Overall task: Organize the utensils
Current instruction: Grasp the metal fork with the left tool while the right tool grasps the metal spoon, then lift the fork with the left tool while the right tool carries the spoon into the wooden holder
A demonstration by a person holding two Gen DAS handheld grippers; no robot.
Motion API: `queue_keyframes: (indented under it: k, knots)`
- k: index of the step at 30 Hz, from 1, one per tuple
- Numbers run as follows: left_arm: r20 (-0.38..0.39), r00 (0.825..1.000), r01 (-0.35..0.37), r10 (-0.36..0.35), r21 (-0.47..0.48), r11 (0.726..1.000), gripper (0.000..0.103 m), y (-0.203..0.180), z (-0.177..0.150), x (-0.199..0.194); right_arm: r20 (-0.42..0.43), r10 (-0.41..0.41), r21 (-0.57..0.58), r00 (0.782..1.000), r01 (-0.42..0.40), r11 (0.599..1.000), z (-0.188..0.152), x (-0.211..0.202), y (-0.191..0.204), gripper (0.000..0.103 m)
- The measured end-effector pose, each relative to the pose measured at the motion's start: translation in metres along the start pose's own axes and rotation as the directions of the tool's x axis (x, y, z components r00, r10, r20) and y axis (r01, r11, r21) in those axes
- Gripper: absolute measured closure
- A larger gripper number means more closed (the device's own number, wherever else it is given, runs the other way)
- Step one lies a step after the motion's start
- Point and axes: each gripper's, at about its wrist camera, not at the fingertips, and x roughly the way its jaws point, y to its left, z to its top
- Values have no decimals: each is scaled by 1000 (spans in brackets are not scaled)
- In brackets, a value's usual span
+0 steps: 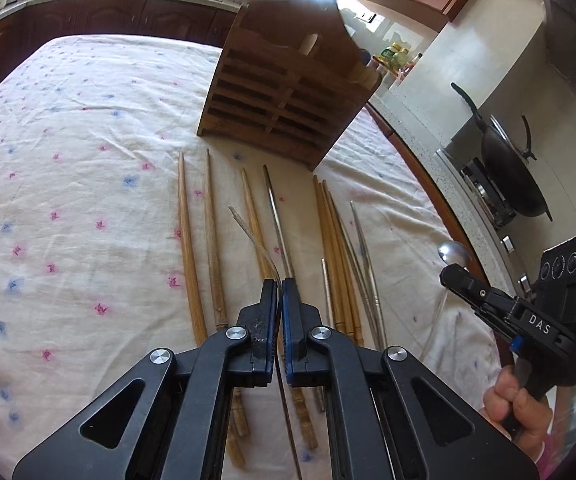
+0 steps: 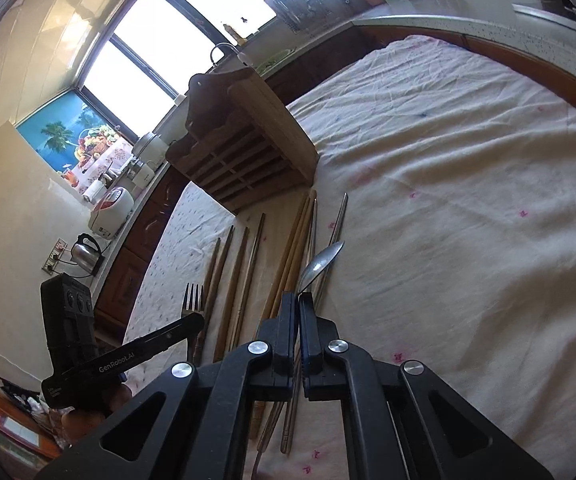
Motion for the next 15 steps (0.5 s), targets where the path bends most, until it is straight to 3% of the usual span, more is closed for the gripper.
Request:
queue_keyframes:
  k: [8, 15]
  knots:
    - [117, 992, 38, -42, 33, 999, 101, -18, 13, -49, 124, -30, -126, 992, 46, 991, 17, -34, 35, 101]
    - [183, 982, 30, -36, 38, 999, 101, -16, 23, -69, 174, -29, -202, 984, 65, 977, 27, -39, 59, 101]
